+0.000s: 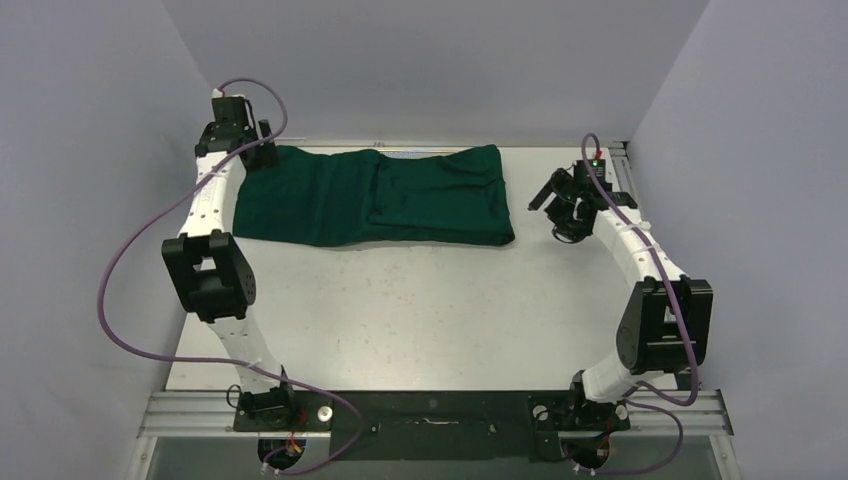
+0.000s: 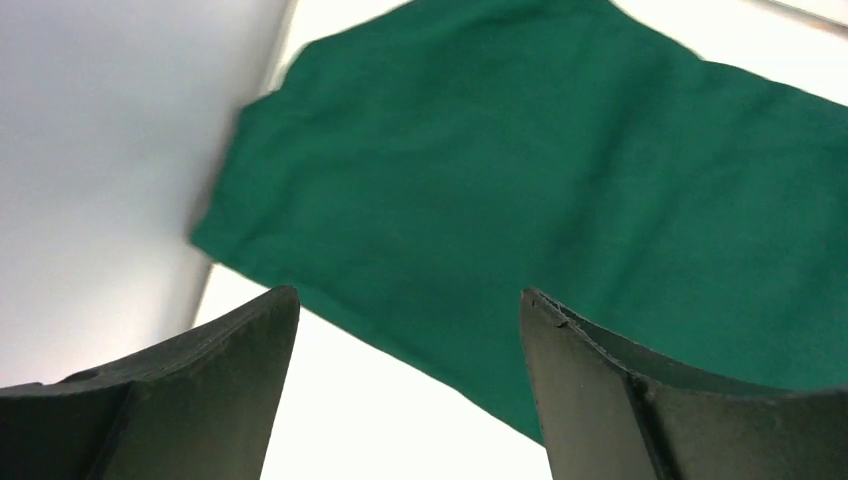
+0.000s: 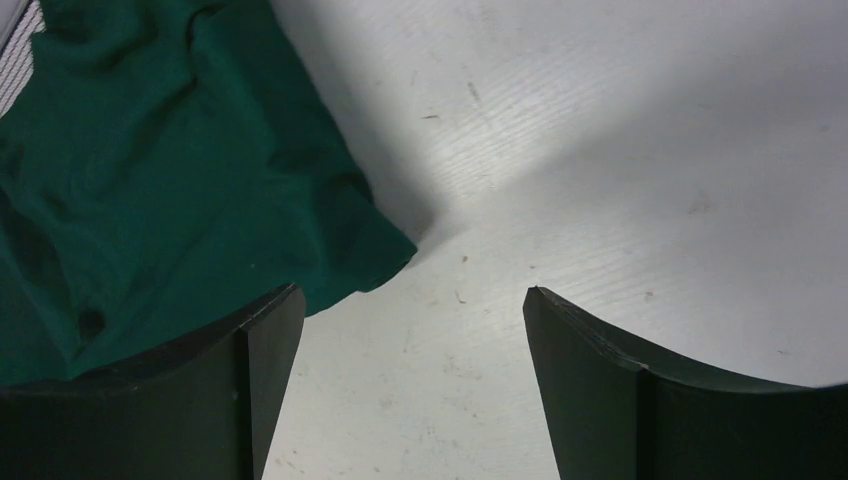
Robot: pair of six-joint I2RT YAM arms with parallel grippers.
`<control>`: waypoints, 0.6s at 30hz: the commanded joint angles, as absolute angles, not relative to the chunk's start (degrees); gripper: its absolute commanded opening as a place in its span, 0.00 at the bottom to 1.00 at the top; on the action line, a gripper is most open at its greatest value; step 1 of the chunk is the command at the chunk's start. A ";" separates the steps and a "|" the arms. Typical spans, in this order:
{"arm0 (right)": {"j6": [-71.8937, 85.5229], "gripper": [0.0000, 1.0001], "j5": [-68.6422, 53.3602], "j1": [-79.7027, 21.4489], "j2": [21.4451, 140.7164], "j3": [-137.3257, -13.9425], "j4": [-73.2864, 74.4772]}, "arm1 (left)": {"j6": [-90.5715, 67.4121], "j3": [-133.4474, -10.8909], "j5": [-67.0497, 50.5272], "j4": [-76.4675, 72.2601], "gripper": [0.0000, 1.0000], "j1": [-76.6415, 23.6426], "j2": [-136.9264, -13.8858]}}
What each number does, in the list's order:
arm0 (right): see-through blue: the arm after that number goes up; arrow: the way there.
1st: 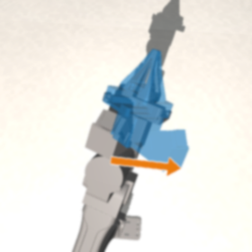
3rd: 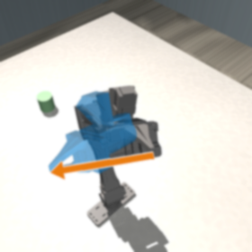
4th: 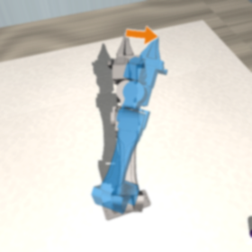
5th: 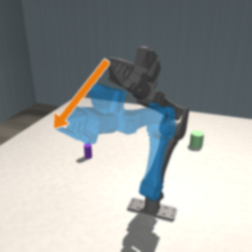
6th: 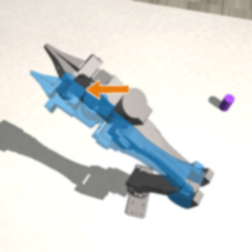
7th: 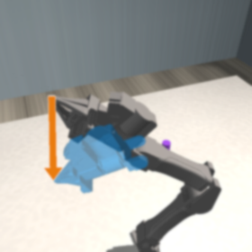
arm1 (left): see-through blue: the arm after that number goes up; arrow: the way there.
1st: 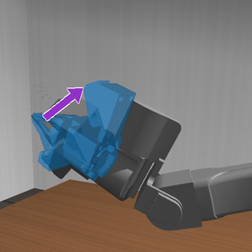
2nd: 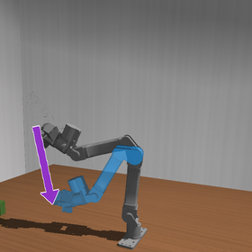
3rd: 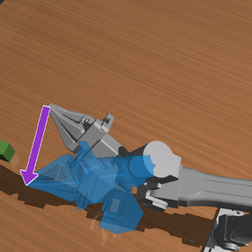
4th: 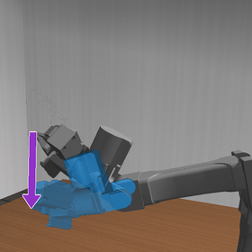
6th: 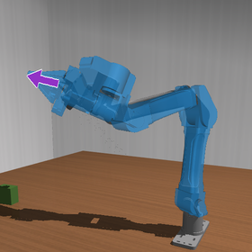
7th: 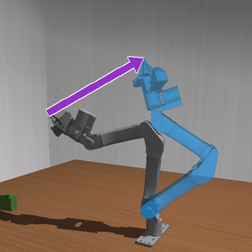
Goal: Open and lay out the surgical kit
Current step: Open the surgical kit at the center of the board.
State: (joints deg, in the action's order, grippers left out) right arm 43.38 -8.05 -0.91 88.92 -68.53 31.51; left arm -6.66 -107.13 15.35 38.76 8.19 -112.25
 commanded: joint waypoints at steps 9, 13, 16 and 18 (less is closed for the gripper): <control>26.05 0.79 -8.78 -20.30 91.31 -77.41 20.01 | -23.03 -95.44 -13.50 26.71 0.85 8.04 -110.29; 20.32 0.80 -8.33 -27.89 95.85 -82.07 18.81 | -30.43 -86.56 -22.97 16.86 0.75 7.10 -108.39; 17.25 0.79 -7.60 -32.98 100.17 -86.60 18.46 | -34.70 -80.92 -23.36 11.68 0.68 6.77 -106.56; 16.48 0.80 -5.17 -35.78 103.22 -89.79 18.15 | -35.11 -79.52 -18.66 13.38 0.65 6.92 -106.82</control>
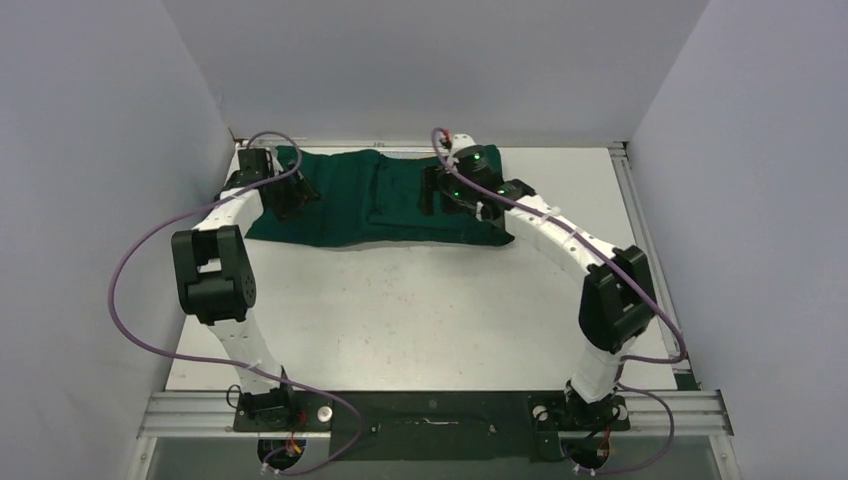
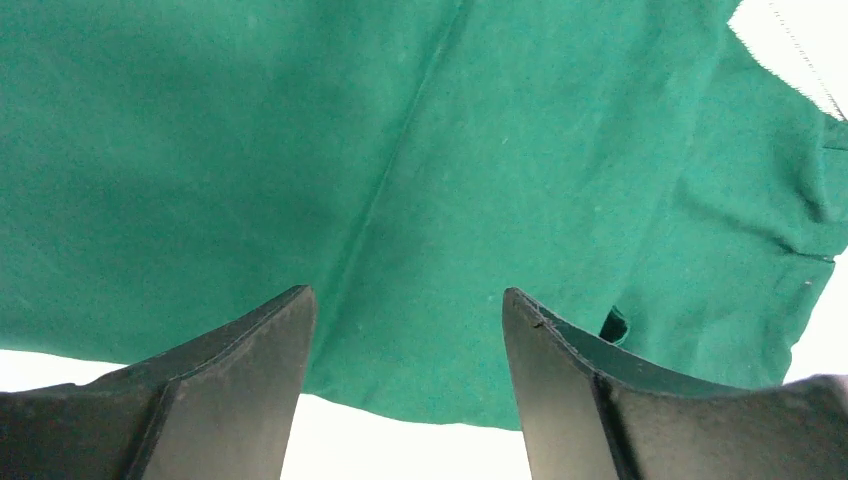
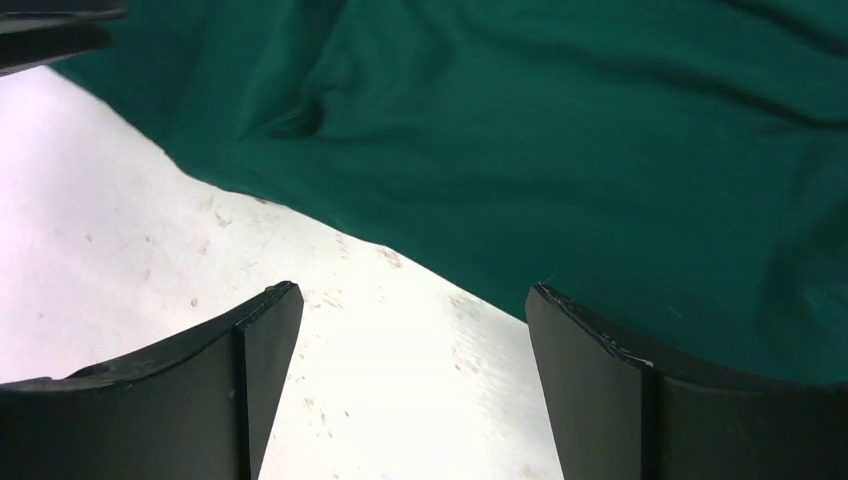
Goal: Open and lay out the surgical kit
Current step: Open the surgical kit at the center of the board.
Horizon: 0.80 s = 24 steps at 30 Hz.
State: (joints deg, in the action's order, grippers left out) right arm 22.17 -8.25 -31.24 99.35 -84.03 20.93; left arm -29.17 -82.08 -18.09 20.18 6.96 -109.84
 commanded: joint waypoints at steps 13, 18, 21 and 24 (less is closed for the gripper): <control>17.09 0.79 5.60 -41.52 116.39 -98.11 17.51 | -33.88 -80.17 -10.06 18.33 0.64 5.91 -115.57; 9.79 0.77 -2.35 -42.93 118.36 -98.22 16.32 | -39.80 -75.83 -7.43 21.51 0.61 5.71 -114.61; 7.20 0.77 -3.86 -43.77 119.25 -98.61 14.72 | -42.11 -73.39 -6.30 22.93 0.59 5.64 -113.86; 5.97 0.77 -4.91 -44.30 120.10 -98.70 12.70 | -42.89 -72.88 -3.65 25.10 0.59 5.71 -113.35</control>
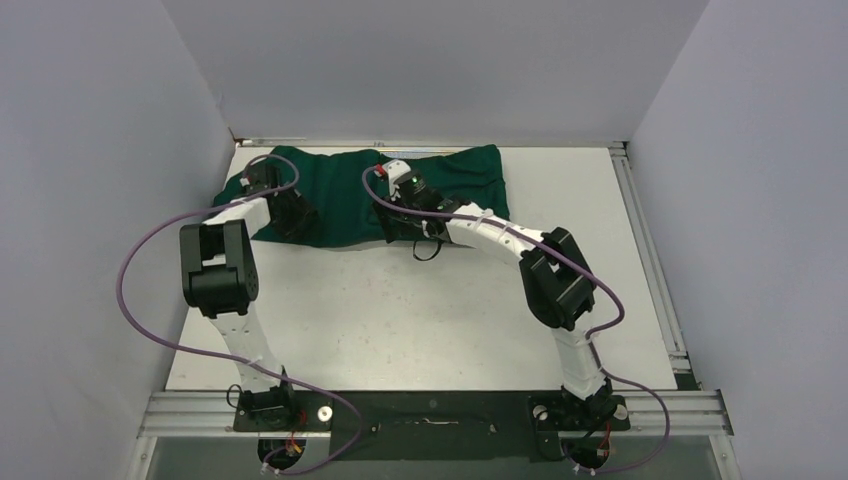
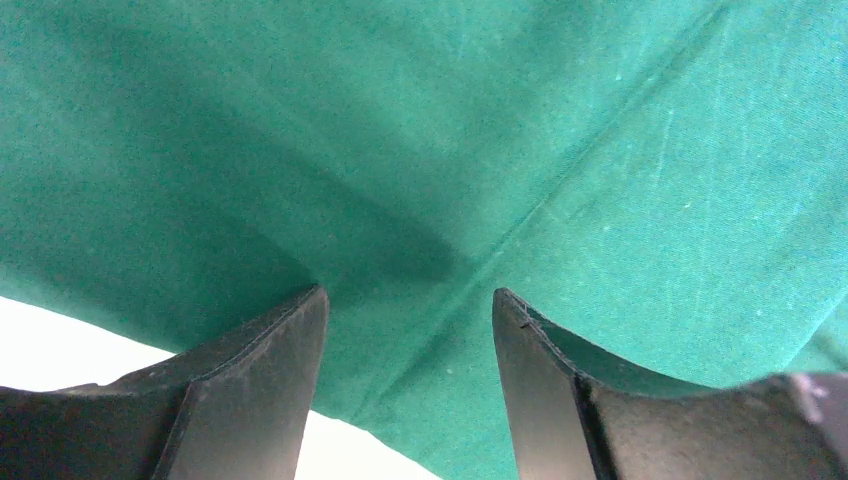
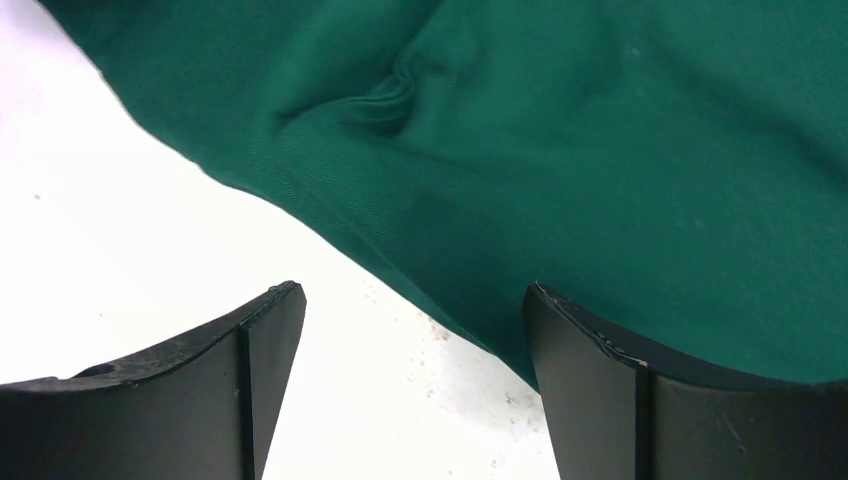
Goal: Open and lay out the surgical kit
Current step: Open the surgical kit at the center of the board.
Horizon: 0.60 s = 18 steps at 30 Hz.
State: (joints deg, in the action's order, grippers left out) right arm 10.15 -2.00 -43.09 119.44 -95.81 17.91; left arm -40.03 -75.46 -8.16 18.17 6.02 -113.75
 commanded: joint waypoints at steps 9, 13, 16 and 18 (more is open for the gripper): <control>3.87 0.76 -1.61 -45.17 123.77 -100.46 9.90 | -41.56 -74.50 -2.25 27.13 0.57 6.62 -113.55; 3.22 0.69 -0.69 -45.11 125.07 -101.99 9.89 | -40.12 -74.56 -2.74 26.94 0.57 6.85 -112.87; 3.48 0.56 -2.61 -44.91 124.92 -102.37 9.51 | -39.43 -75.64 -2.84 27.77 0.57 7.27 -113.01; 3.67 0.56 -4.17 -44.91 124.43 -102.25 9.32 | -39.18 -76.29 -2.81 28.16 0.57 7.42 -113.16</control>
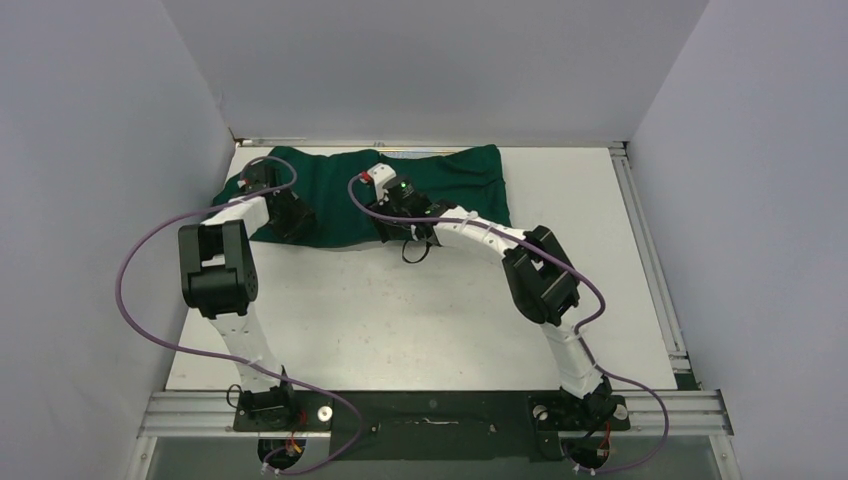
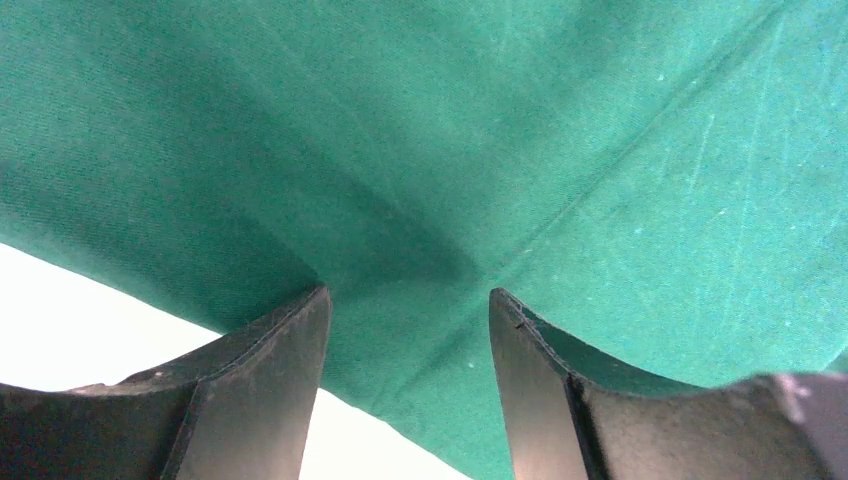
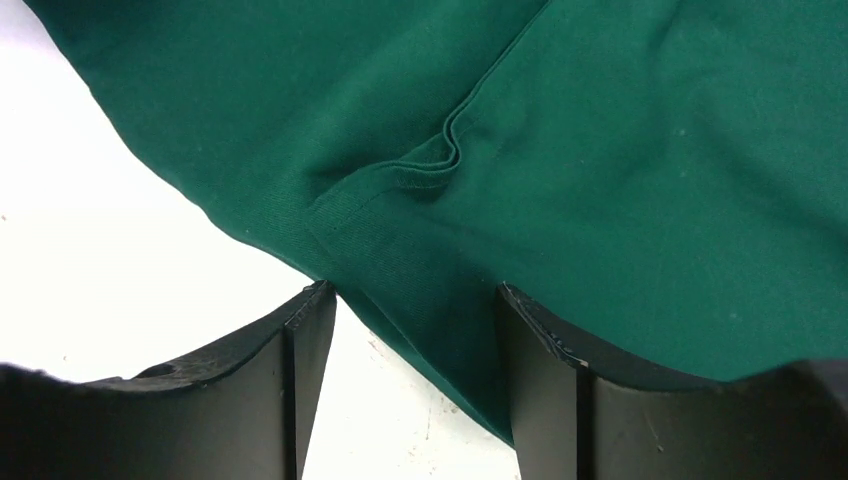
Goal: Open and lay out the surgical kit
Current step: Open the surgical kit at the center of the board.
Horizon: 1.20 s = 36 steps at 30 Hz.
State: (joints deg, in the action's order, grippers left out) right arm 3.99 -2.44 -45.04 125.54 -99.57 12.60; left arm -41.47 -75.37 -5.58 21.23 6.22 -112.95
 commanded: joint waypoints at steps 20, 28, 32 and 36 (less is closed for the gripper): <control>9.51 0.27 -8.23 -42.46 126.66 -104.31 8.29 | -38.76 -77.11 -3.04 28.73 0.56 7.53 -114.35; 9.09 0.05 -3.30 -42.37 125.55 -105.99 8.20 | -38.61 -78.25 -3.03 29.18 0.56 7.54 -114.69; 9.39 0.05 1.81 -41.31 122.90 -105.31 7.87 | -38.55 -78.79 -3.34 29.27 0.56 7.47 -114.95; 10.28 0.05 2.83 -39.04 120.54 -104.71 7.95 | -38.25 -79.07 -3.68 29.22 0.56 7.54 -115.04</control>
